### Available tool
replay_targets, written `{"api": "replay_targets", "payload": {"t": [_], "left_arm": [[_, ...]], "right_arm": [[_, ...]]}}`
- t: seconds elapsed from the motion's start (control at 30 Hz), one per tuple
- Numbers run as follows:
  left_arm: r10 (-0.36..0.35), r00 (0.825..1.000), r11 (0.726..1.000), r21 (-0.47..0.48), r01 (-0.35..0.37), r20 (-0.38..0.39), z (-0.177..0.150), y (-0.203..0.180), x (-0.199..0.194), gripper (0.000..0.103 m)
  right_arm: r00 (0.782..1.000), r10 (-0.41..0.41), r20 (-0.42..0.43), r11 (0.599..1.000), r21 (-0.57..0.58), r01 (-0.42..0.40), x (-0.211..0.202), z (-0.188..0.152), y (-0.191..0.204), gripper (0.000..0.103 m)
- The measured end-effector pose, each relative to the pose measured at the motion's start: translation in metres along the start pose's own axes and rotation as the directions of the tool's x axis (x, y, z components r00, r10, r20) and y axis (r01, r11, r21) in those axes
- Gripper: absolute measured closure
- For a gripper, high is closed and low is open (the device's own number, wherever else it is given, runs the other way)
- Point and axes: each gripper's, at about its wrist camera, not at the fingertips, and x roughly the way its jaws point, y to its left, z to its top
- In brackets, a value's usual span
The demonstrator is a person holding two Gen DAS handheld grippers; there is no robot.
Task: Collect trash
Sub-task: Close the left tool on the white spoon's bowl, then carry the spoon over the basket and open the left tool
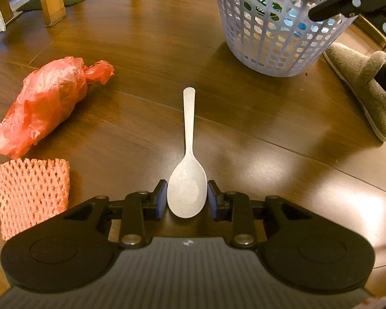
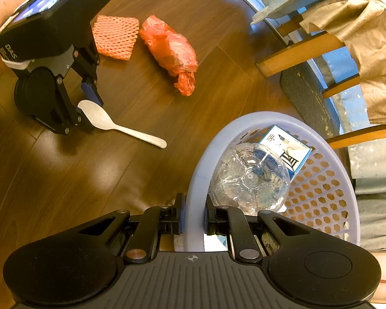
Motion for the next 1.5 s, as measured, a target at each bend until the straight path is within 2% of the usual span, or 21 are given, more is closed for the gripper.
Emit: {"api": "replay_targets", "payload": {"t": [0.33, 0.6, 0.83, 1.07, 1.3, 1.5], "left_arm": [[0.015, 1.0, 0.999, -0.034, -0.014, 0.026, -0.002, 0.013, -0.028, 0.076], [0.063, 0.995, 0.997, -0.06, -0.058, 0.08, 0.01, 0.03, -0.076, 0.076], [0.117, 0.98, 0.993, -0.036, -0.112, 0.163, 0.034, 0.035, -0.136, 0.076], [0.142, 0.961, 0.988, 0.033, -0.154, 0.239, 0.065, 0.024, -0.192, 0.076], [0.087, 0.953, 0.984, 0.127, -0.128, 0.29, 0.105, -0.006, -0.222, 0.076], [-0.001, 0.951, 0.977, 0.204, -0.066, 0.309, 0.144, -0.039, -0.221, 0.076]], "right_arm": [[1.0, -0.001, 0.001, 1.0, -0.012, 0.001, 0.002, 0.001, 0.003, 0.093], [1.0, -0.003, 0.001, 1.0, -0.029, 0.003, 0.003, 0.001, 0.006, 0.093], [1.0, -0.005, 0.003, 0.999, -0.037, 0.005, 0.002, -0.003, 0.006, 0.093], [1.0, -0.003, 0.011, 0.999, -0.047, 0.003, 0.001, -0.008, 0.008, 0.093], [1.0, 0.005, 0.021, 0.999, -0.051, -0.004, 0.0, -0.012, 0.01, 0.093], [1.0, 0.011, 0.024, 0.999, -0.052, -0.01, -0.001, -0.015, 0.01, 0.093]]}}
